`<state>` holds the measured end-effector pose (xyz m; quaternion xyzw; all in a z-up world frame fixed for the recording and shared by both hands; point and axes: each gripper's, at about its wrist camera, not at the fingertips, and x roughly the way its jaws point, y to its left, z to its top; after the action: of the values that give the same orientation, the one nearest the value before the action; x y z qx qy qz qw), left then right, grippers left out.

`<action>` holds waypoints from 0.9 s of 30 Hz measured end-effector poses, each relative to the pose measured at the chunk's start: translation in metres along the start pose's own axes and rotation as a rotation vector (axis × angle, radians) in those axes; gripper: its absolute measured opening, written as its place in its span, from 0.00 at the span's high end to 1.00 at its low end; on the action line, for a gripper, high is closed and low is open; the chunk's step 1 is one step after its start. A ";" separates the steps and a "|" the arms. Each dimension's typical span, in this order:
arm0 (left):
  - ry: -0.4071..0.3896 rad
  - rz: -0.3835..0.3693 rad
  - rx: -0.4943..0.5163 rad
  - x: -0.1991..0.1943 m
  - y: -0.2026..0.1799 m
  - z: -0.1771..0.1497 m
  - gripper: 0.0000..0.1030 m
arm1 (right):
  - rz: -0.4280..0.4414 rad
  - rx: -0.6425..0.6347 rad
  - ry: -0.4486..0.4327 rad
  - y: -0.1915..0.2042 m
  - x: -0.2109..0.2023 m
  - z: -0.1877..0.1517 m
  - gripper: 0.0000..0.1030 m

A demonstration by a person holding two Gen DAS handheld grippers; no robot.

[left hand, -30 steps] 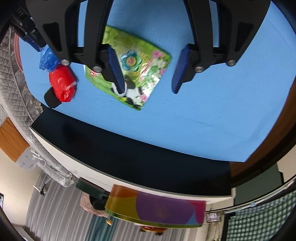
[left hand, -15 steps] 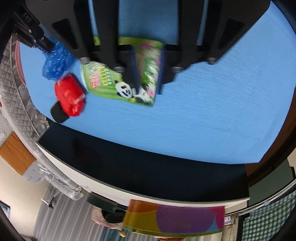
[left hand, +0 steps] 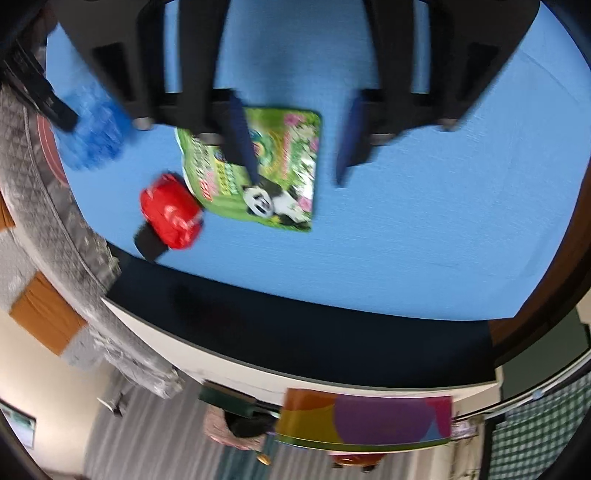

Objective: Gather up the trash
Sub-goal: 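Grasp the green panda packet with the left tool while the right tool grasps the blue plastic bag, then carry the green packet and blue bag over the pink bucket with both tools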

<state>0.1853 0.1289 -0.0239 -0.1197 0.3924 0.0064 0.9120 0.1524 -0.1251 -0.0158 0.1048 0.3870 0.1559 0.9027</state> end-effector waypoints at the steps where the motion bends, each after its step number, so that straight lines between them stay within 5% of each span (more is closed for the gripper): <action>1: -0.001 -0.003 0.002 0.005 0.001 0.002 0.51 | -0.009 -0.007 -0.001 -0.001 -0.004 -0.002 0.98; 10: 0.076 -0.071 -0.029 0.040 0.002 0.007 0.49 | -0.056 0.009 -0.041 -0.025 -0.030 -0.004 0.98; 16: 0.082 -0.098 -0.022 0.036 -0.010 0.003 0.73 | -0.073 0.005 -0.051 -0.031 -0.040 -0.008 0.98; 27: -0.024 -0.146 0.015 -0.027 -0.028 0.004 0.93 | -0.068 0.018 -0.101 -0.030 -0.064 -0.007 0.98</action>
<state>0.1724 0.1047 0.0042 -0.1410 0.3719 -0.0616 0.9154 0.1115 -0.1756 0.0133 0.1073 0.3459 0.1162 0.9249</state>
